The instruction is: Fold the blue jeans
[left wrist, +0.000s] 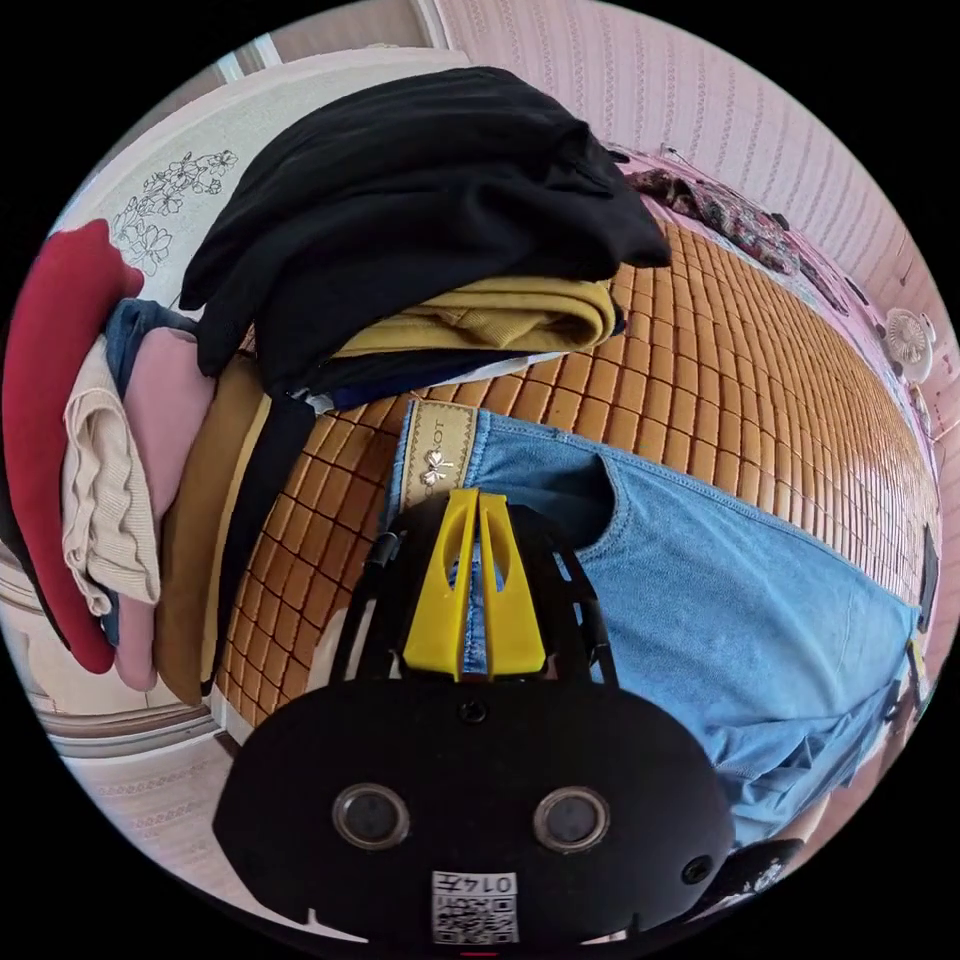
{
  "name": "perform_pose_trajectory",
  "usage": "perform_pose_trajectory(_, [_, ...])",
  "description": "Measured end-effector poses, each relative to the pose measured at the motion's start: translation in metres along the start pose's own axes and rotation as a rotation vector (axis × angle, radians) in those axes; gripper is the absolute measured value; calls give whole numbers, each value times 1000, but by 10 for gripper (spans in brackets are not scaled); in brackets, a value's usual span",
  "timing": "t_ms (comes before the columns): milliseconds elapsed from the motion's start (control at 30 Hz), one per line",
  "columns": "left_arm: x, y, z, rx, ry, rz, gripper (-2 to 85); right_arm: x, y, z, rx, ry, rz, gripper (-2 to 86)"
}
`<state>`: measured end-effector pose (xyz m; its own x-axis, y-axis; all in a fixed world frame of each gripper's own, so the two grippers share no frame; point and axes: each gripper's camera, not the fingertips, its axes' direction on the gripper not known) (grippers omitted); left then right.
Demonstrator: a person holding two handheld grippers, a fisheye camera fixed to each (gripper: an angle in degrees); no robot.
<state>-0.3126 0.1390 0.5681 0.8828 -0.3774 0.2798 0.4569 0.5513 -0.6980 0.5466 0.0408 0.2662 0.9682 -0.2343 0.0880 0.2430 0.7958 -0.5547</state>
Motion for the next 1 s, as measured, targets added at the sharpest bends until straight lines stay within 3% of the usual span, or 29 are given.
perform_pose_trajectory(167, [-26, -19, 21, 1, 232, -229, -10, 4, -55, 26, 1, -29, 38, -6])
perform_pose_trajectory(300, [-23, -20, 25, -4, 250, -232, -10, 30, -87, 34, -83, -155, 153, -4])
perform_pose_trajectory(433, [-22, 0, 0, 135, 308, -168, -8, 70, -43, -17, 44, -194, 274, 9])
perform_pose_trajectory(533, [-9, 34, -24, 177, 394, 3, -2, 99, 29, -51, 59, -185, 398, 55])
perform_pose_trajectory(600, [9, 62, -31, 118, 460, 148, 15, 112, 77, -62, 24, -173, 506, 72])
perform_pose_trajectory(733, [74, 144, -42, -47, 514, 504, 48, 134, 162, -57, -22, -345, 816, 97])
perform_pose_trajectory(900, [131, 200, -39, -161, 633, 640, 52, 123, 149, -37, -81, -258, 742, 94])
perform_pose_trajectory(1000, [155, 213, -37, -191, 731, 664, 54, 117, 137, -38, -140, -156, 635, 41])
